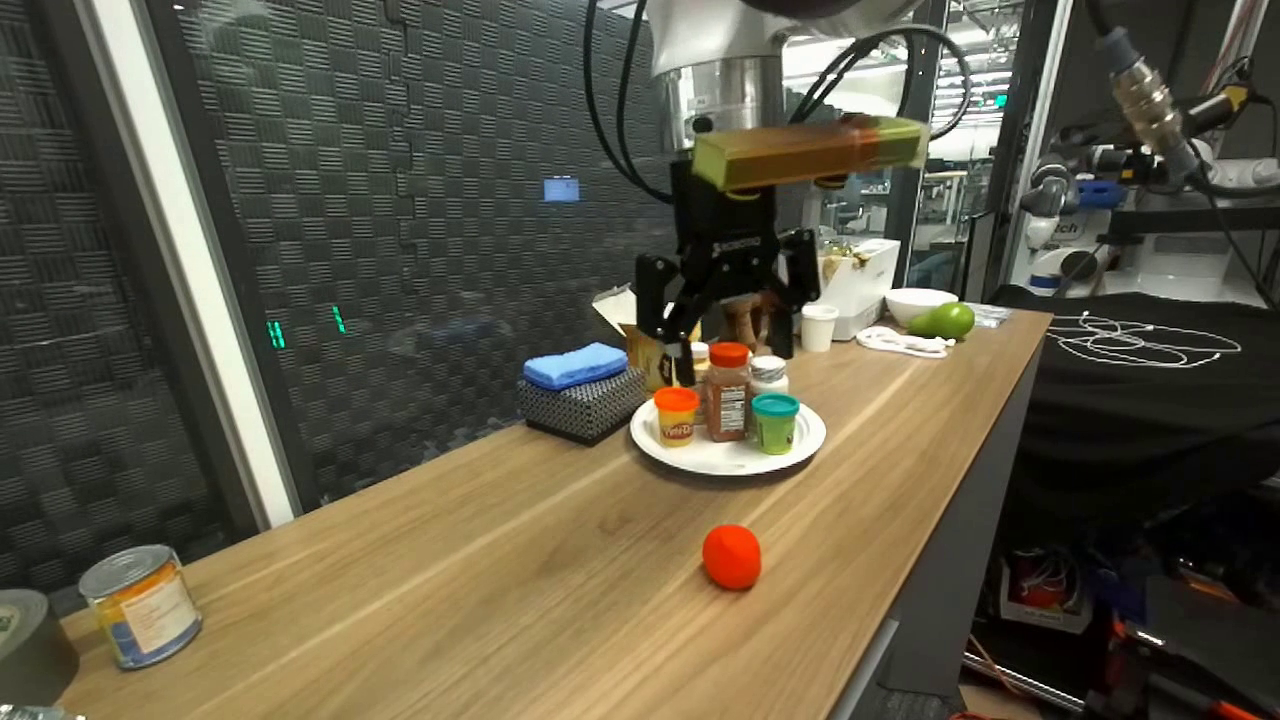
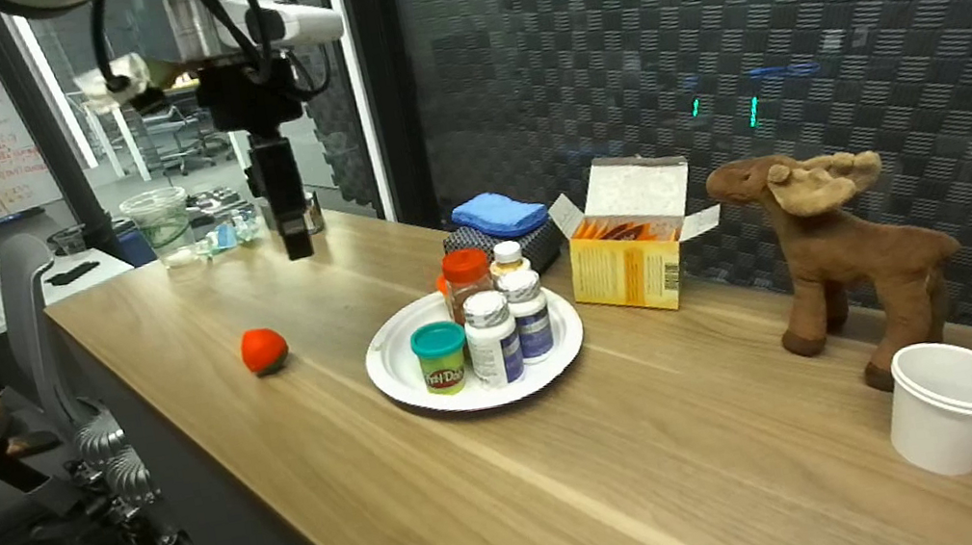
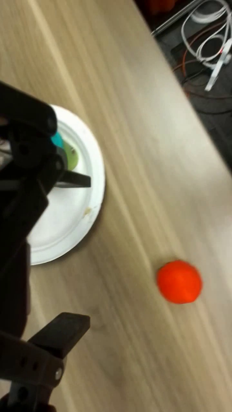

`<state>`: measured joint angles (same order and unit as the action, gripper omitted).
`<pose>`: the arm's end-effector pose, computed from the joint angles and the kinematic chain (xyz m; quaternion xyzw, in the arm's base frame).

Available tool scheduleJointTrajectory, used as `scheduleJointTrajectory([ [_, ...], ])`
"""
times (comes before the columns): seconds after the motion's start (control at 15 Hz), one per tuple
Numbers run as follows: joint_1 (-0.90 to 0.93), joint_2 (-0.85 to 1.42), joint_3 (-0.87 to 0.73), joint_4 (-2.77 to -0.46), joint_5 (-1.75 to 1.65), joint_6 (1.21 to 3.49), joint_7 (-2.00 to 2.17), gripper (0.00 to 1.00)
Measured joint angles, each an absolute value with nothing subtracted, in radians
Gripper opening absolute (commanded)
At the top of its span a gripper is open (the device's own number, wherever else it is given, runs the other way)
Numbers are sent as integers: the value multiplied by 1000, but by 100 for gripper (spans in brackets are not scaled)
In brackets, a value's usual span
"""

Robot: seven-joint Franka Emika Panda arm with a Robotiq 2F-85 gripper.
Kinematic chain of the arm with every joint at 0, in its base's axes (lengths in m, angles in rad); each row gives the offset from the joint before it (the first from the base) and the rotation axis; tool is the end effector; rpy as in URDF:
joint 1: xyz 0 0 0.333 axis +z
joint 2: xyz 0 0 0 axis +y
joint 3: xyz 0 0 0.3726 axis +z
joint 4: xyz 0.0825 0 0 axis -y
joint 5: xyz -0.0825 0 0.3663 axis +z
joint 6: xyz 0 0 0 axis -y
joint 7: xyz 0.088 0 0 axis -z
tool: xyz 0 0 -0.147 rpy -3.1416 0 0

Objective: Pick up the bottles from the table and put them on the white plate.

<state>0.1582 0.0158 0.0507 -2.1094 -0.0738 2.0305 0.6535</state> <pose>0.5073 0.1005 0.4271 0.9776 -0.2026 -0.0296 0.0487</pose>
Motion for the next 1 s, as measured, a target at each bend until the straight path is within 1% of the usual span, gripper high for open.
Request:
scheduleJointTrajectory([
  [0.13,158,-32,64,-2122,-42,1888,609,100],
  [0.27,158,-76,72,-2141,-26,1829,582,100],
  [0.8,158,-96,73,-2164,-24,1824,567,100],
  [1.0,158,-95,92,-2178,17,1863,567,100],
])
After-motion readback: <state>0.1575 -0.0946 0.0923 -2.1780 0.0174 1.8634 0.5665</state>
